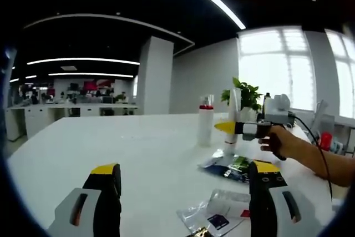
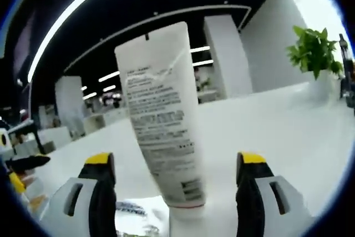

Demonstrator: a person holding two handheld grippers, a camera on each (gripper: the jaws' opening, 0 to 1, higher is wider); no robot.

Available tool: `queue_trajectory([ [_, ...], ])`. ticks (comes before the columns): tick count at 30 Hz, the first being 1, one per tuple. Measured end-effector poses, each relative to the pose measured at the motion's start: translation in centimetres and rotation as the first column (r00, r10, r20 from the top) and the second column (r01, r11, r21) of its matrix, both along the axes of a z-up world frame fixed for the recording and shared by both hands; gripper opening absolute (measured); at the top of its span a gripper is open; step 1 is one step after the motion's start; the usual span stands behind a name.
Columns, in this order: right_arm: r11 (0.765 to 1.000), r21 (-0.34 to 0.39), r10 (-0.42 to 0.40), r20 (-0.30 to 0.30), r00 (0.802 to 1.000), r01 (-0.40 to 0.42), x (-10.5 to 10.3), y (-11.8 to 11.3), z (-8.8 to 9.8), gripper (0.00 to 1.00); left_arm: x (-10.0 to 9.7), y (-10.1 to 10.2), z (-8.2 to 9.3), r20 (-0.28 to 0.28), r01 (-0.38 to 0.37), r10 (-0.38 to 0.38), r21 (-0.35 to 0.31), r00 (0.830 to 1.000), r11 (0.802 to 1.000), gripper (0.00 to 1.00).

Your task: Arrange the skincare products in the storage area until every visible bottle or jar stands upright without overlapping.

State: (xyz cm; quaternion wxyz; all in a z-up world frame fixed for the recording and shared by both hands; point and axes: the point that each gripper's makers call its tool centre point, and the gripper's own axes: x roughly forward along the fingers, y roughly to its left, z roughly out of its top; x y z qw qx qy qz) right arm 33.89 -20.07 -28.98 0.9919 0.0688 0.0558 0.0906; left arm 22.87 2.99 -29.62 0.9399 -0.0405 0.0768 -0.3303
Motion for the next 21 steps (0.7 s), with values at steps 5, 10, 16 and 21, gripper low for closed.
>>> queue_trajectory([
  [5, 0.993, -0.109, -0.045, -0.041, 0.998, 0.04, -0.2, -0.8, -0.9, 1.0, 0.0, 0.0, -0.1, -0.003, 0.001, -0.001, 0.008, 1.0, 1.0, 0.99],
  [10, 0.987, -0.145, -0.07, -0.031, 0.997, 0.065, -0.2, -1.2, -0.6, 1.0, -0.1, 0.1, -0.3, -0.009, 0.001, -0.001, 0.016, 1.0, 1.0, 0.99],
  [16, 0.988, -0.112, -0.111, -0.023, 0.994, 0.108, -0.9, -2.1, 0.2, 1.0, 0.1, 0.4, -0.3, -0.009, -0.009, 0.009, 0.014, 1.0, 1.0, 0.99],
  [21, 0.986, -0.141, -0.096, -0.031, 0.995, 0.09, -2.5, -2.1, 1.9, 1.0, 0.3, 0.4, -0.2, -0.018, -0.005, 0.004, -0.005, 1.0, 1.0, 0.98],
])
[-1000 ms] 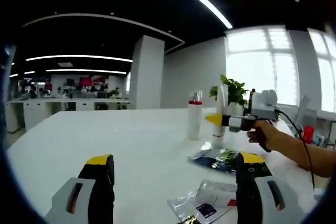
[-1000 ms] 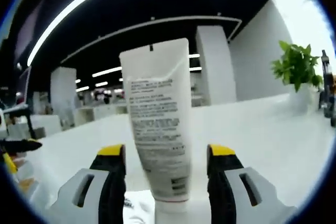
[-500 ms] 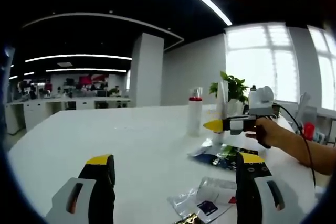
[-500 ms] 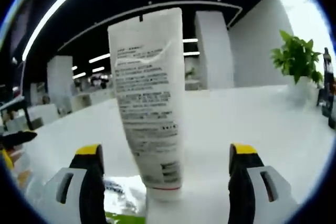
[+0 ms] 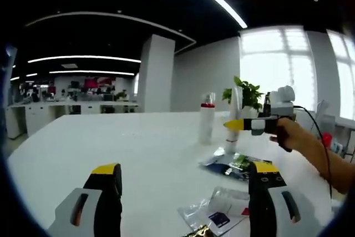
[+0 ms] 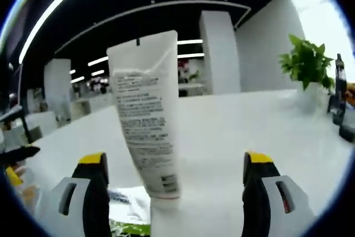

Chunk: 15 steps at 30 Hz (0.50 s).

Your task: Arrange the skincare products in the storage area until every visible bottle or jar stands upright without overlapping.

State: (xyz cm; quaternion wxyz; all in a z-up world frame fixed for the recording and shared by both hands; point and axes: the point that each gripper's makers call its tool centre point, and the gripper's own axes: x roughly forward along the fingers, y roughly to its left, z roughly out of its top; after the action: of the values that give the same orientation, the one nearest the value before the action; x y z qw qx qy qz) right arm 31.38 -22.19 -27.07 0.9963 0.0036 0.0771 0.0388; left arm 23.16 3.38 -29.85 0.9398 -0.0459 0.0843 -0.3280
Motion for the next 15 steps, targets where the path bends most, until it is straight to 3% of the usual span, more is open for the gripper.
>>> queue_trajectory([
  [2, 1.0, -0.008, 0.004, 0.002, 1.0, -0.004, -0.5, 0.1, 0.4, 1.0, 0.1, -0.1, 0.0, -0.002, 0.003, -0.003, -0.002, 1.0, 1.0, 0.98],
  [6, 0.997, -0.02, 0.075, -0.077, 0.994, -0.077, -1.1, 1.1, -0.5, 1.0, 0.4, -0.2, -0.1, 0.004, 0.005, -0.005, 0.016, 1.0, 1.0, 0.98],
  [8, 0.993, -0.032, 0.109, -0.096, 0.989, -0.113, -2.5, 1.9, -1.0, 1.0, 0.6, -0.1, 0.1, 0.008, 0.0, 0.0, 0.015, 1.0, 1.0, 0.98],
  [15, 0.959, -0.159, 0.217, -0.124, 0.968, -0.235, -5.5, 3.3, -0.7, 1.0, 1.2, 0.6, 0.3, -0.004, -0.015, 0.015, -0.018, 1.0, 1.0, 0.96],
])
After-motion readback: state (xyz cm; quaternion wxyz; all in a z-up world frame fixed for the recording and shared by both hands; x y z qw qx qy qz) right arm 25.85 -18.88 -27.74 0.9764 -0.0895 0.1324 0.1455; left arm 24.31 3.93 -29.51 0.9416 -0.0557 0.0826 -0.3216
